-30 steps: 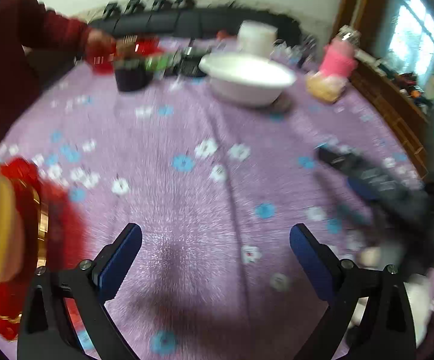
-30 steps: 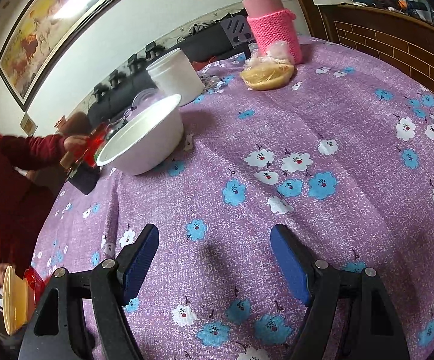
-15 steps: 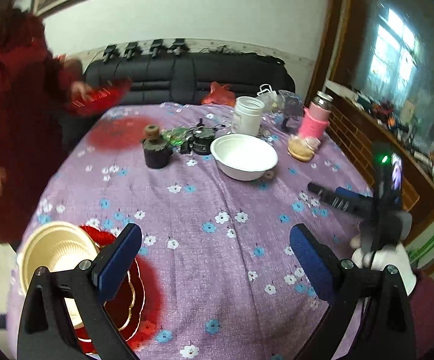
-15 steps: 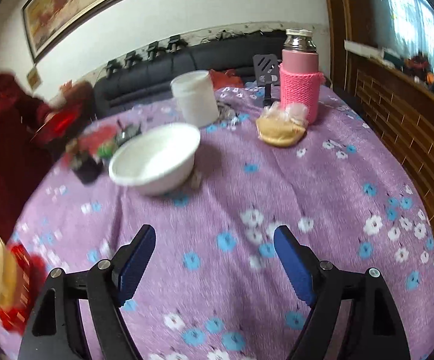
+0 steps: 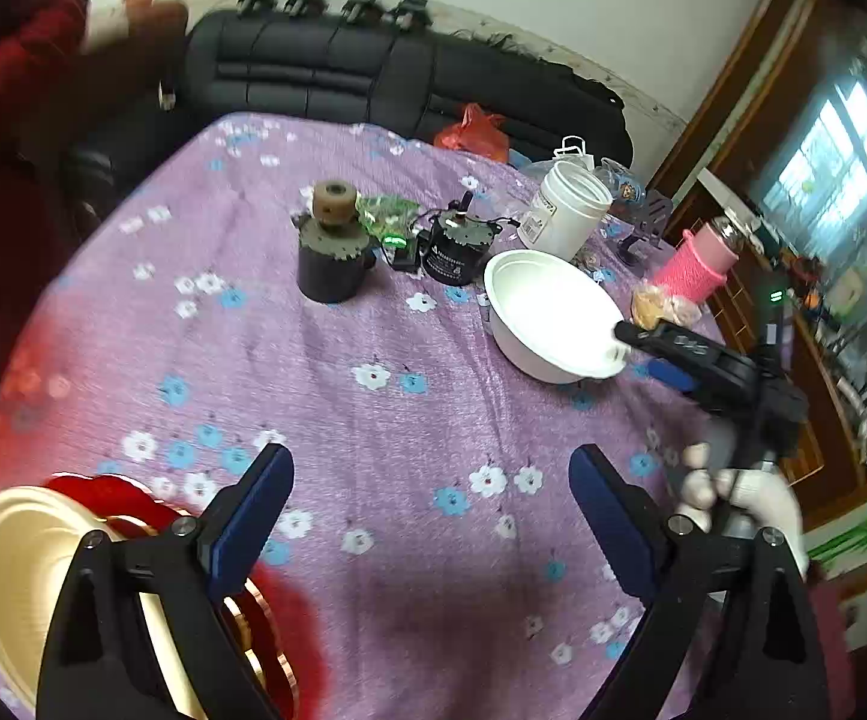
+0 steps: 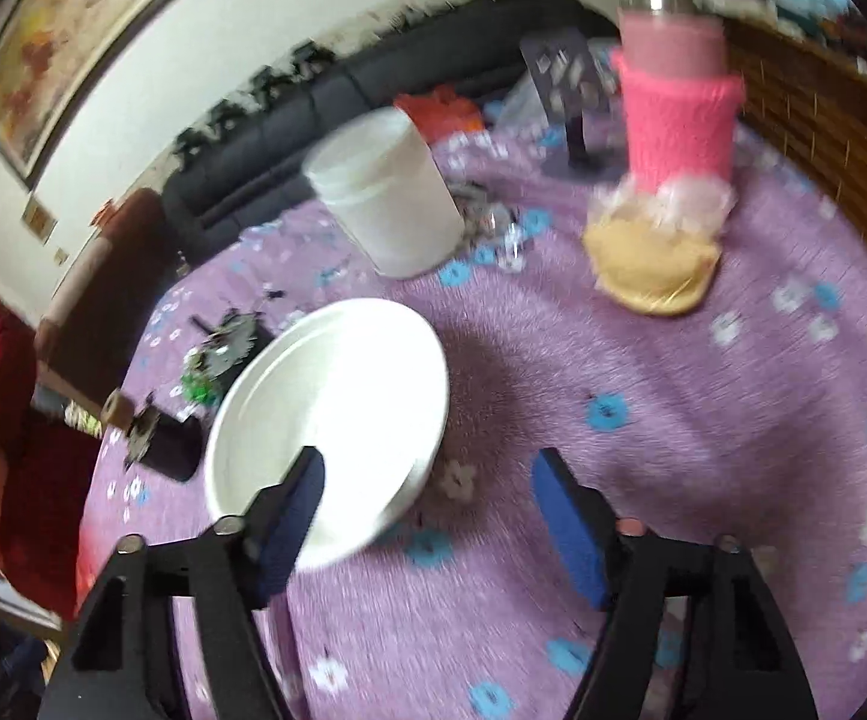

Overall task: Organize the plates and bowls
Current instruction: 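Move the right gripper to the large white bowl, then grasp the rim of the white bowl with the right gripper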

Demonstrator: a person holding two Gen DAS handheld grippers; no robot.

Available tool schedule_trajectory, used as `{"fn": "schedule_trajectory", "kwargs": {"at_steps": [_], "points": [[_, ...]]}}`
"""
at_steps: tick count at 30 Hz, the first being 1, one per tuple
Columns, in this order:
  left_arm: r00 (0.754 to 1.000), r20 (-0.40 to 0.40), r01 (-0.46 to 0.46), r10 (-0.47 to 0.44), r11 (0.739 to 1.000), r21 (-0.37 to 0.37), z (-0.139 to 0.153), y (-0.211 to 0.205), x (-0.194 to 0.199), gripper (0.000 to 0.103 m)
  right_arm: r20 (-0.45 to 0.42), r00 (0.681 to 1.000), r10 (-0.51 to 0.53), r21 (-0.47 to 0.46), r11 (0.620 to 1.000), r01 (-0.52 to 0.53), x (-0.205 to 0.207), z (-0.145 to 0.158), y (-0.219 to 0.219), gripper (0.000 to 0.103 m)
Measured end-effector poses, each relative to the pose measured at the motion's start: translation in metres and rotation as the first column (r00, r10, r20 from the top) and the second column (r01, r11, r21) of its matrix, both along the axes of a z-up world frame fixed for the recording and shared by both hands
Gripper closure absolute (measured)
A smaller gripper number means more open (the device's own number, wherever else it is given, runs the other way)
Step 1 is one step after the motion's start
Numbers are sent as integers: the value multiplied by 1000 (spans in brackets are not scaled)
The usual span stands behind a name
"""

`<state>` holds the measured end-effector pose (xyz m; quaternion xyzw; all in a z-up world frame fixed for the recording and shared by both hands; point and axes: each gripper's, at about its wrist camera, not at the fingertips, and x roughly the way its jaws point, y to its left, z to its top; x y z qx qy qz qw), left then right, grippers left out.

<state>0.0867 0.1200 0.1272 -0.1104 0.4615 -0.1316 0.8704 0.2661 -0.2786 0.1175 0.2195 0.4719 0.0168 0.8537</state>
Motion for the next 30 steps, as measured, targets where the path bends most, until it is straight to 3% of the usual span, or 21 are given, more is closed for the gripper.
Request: {"fn": "schedule_trajectory", "kwargs": {"at_steps": [1,3,5,11,15,23,26,29,30], "points": [[1000,-10,1,-1,1000,-6,-4,0,4,11,-25,1000,-11,29,1000,11,9,-10,-1,46],[1000,-30,5,-5,1000,3,-14,-5,10,11,-64,998,-20,79,997,25,19,-25,-3,73],[999,-53,8,-8,1000,7,-24,-8,15,11,-87,996,-22,149,988,35,23,-38,-6,89],[996,-85,-3,2,1000,-17,-38,-12,20,11,-98,993,60,236,971,-35,2,-40,-7,93],[996,-84,7,-9,1000,-22,-40,-20,12,11,-119,981,151,242,963,-119,-29,-30,-2,94],[993,-104,49,-51,999,-22,-56,-46,-15,11,-195,916,352,253,920,-299,-105,-28,19,94],[986,-149,74,-73,997,-4,-74,-57,-26,13,-202,901,383,273,906,-324,-133,-32,22,94],[971,-203,124,-124,992,-14,-87,-68,-38,42,-196,906,376,246,913,-326,-150,-34,23,94],[966,-214,146,-143,989,-3,-90,-73,-42,65,-189,909,370,231,917,-325,-155,-33,23,94]]}}
